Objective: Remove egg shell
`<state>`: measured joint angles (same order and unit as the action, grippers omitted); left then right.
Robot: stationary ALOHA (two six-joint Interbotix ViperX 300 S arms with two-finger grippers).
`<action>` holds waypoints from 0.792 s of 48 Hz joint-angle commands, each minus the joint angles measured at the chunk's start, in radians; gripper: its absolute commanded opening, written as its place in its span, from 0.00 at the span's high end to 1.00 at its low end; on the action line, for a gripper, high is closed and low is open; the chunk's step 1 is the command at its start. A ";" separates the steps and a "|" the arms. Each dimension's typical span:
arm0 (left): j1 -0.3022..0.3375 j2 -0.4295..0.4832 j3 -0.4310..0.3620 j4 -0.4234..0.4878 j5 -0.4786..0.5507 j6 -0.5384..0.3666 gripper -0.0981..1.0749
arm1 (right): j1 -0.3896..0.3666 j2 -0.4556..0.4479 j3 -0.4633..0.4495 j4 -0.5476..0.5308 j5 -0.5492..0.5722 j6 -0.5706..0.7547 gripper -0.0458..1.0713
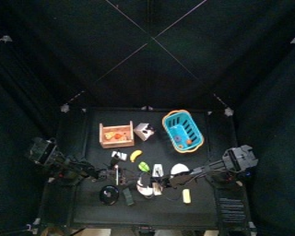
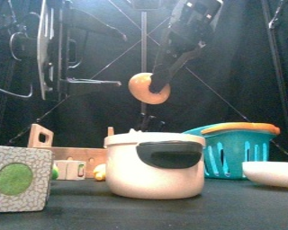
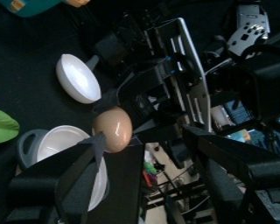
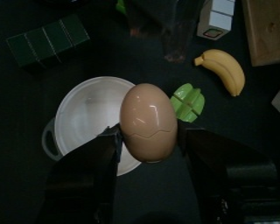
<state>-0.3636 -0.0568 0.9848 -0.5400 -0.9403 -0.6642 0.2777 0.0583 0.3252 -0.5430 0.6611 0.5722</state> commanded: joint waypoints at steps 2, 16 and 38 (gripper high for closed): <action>-0.005 0.041 -0.038 -0.002 -0.034 -0.012 0.05 | 0.003 -0.048 -0.011 -0.009 -0.006 0.000 0.42; -0.008 0.158 -0.098 0.002 -0.054 -0.097 0.05 | 0.005 -0.051 -0.011 -0.009 -0.008 0.000 0.42; 0.002 0.222 -0.161 0.003 -0.058 -0.098 0.05 | 0.006 -0.043 -0.012 -0.009 -0.025 -0.002 0.42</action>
<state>-0.3651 0.1672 0.8468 -0.5384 -0.9894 -0.7655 0.2838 0.0568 0.3252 -0.5476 0.6489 0.5722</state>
